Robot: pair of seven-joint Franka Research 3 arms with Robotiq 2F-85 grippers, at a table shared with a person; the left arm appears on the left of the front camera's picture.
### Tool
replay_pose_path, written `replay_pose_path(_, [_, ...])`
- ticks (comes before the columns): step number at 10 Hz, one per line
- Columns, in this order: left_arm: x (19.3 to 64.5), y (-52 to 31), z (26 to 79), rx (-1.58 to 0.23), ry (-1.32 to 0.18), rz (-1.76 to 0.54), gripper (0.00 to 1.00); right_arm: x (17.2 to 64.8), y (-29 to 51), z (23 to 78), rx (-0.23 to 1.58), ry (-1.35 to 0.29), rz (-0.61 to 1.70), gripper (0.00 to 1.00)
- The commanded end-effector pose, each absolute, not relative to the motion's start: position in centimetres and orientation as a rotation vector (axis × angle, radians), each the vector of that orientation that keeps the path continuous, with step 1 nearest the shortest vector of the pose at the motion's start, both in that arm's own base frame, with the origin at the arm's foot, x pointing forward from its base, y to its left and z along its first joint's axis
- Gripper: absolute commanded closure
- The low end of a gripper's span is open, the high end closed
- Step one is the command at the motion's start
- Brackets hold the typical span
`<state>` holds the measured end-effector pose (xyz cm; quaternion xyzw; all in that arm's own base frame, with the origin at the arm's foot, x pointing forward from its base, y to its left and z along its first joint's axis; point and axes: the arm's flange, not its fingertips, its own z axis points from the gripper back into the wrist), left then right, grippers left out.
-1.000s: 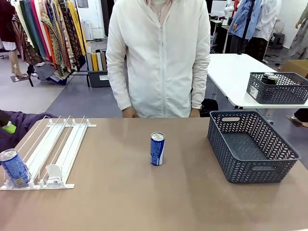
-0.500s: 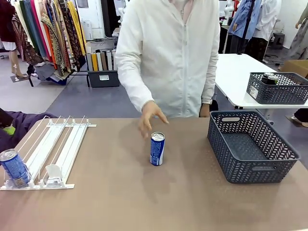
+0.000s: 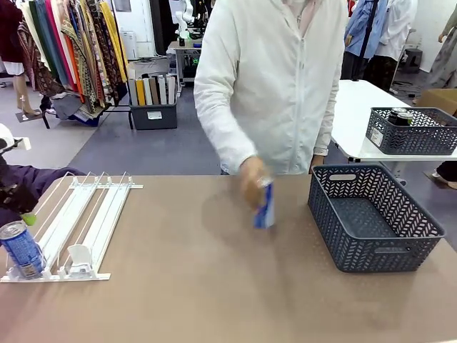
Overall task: Retrieve and store the cans from the dispenser.
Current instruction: Pick up one can from the Automatic Can Dispenser and place it in the middle of the table.
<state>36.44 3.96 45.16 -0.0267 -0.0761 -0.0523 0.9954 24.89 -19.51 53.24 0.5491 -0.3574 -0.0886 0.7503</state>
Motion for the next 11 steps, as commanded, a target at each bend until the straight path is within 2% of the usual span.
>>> replay_pose_path(1, [36.6,4.8,46.2,-0.050,-0.107,-0.072,0.00,25.2,-19.4,53.5,1.217,-0.813,-0.182,0.00])
replay_pose_path(11, [38.4,4.8,40.2,-0.089,0.077,-0.035,0.00,25.2,-19.4,53.5,1.217,-0.813,-0.182,0.00])
